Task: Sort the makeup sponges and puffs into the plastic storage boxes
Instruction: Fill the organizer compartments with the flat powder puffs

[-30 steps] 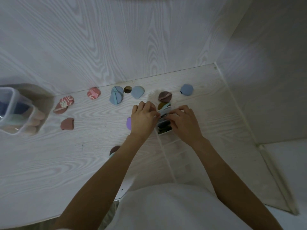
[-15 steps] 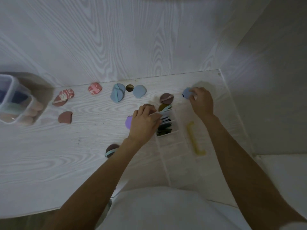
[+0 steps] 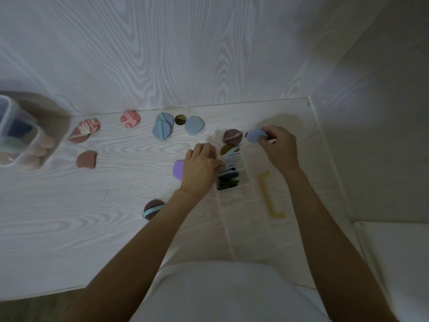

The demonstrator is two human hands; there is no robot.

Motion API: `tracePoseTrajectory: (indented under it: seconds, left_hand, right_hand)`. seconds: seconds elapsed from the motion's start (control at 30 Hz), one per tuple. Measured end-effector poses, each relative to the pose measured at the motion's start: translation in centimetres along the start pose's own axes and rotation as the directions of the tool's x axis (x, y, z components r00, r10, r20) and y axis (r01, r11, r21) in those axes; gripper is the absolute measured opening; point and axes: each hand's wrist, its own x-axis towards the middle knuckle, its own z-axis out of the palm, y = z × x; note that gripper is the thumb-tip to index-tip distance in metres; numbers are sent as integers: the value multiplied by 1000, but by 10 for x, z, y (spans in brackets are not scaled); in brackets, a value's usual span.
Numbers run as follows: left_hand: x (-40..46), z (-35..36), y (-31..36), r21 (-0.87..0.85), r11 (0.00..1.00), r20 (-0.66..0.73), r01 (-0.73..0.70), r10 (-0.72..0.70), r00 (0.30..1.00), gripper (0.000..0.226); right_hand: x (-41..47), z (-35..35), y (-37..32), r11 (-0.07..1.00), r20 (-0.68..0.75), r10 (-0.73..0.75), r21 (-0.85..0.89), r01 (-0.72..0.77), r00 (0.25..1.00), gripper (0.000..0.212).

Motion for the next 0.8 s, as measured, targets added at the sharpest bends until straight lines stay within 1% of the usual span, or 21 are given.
tracePoseTrajectory:
  seconds: [0.07, 0.13, 0.27, 0.33, 0.4, 0.47, 0.53, 0.57, 0.63, 0.73, 0.8]
  left_hand:
    - [-2, -1, -2, 9, 1000, 3, -28, 28, 1000, 8]
    - [-4, -3, -4, 16, 999, 1, -47, 47, 999, 7]
    - [-11, -2, -7, 40, 997, -3, -73, 74, 997, 9]
    - [-13, -2, -7, 36, 997, -21, -66, 67, 998, 10]
    - [-15, -1, -6, 23, 998, -21, -51, 52, 998, 23]
    - [-18, -1, -4, 10, 999, -5, -45, 45, 999, 40]
    - [-21, 0, -3, 2, 999, 18, -33, 33, 999, 47]
    - [-23, 1, -3, -3, 1000, 24, -31, 31, 999, 46]
    - [-26, 3, -5, -21, 999, 21, -29, 30, 999, 39]
    - [-28, 7, -10, -61, 998, -53, -35, 32, 998, 29]
    - [-32, 8, -15, -107, 994, -115, 3, -15, 993, 31]
  right_hand:
    - [-25, -4, -17, 990, -14, -120, 76, 121, 993, 20]
    - [-45, -1, -29, 976, -6, -203, 79, 203, 979, 17]
    - [-57, 18, -35, 964, 90, -254, -61, 260, 963, 13]
    - [-54, 26, -34, 933, 118, -320, -137, 334, 940, 14]
    - [-49, 29, -32, 878, 133, -413, -205, 433, 901, 13]
    - [-48, 29, -33, 836, 126, -469, -256, 485, 874, 10]
    - [-50, 31, -34, 800, 134, -486, -328, 502, 864, 11]
    - [-51, 35, -35, 786, 148, -484, -359, 503, 862, 12]
    - [-49, 45, -37, 774, 182, -472, -382, 504, 863, 15]
    - [-45, 48, -38, 772, 237, -481, -343, 536, 844, 15]
    - [-47, 42, -35, 760, 252, -515, -308, 572, 820, 11]
